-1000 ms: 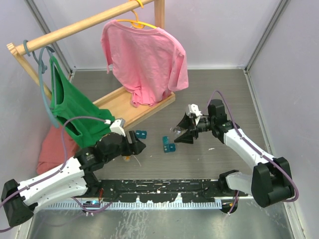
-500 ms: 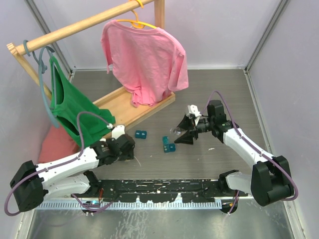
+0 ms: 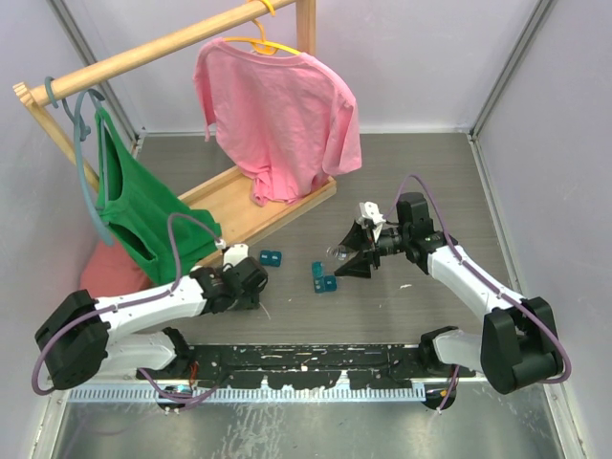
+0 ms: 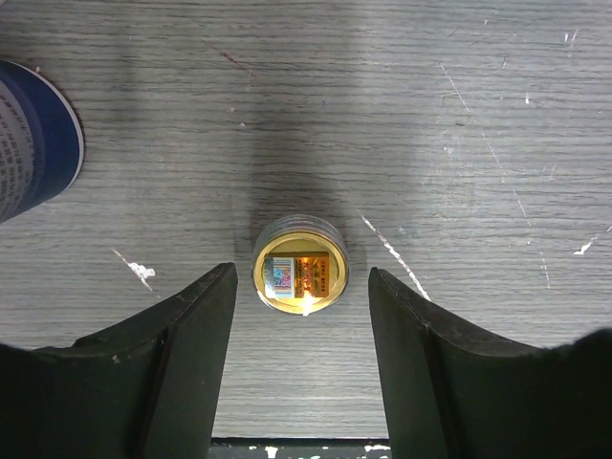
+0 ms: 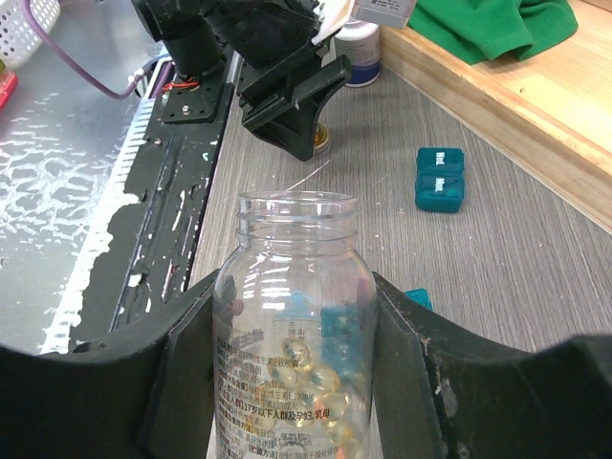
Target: Sort the pills into containers
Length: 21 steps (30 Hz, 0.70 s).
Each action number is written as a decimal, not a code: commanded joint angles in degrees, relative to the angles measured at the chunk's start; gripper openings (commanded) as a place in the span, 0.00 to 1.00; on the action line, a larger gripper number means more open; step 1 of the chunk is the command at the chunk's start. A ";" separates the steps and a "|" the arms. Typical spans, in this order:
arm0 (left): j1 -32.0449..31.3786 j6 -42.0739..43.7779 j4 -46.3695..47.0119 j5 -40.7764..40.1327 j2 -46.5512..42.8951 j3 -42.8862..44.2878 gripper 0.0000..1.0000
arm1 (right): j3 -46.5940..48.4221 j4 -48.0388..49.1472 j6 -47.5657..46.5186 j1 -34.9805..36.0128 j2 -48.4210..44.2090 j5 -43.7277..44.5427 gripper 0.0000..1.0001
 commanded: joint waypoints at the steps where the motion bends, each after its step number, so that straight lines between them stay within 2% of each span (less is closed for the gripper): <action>1: 0.42 -0.11 1.39 -0.66 1.19 2.69 0.59 | 1.76 0.85 -1.03 0.15 0.01 -1.11 0.01; 18: 1.17 0.68 2.17 -1.25 4.16 3.26 0.55 | 1.93 0.78 -1.09 0.08 0.37 -1.84 0.01; 21: 1.31 0.92 2.65 -1.17 4.42 3.22 0.52 | 1.92 0.77 -1.12 0.05 0.49 -1.90 0.01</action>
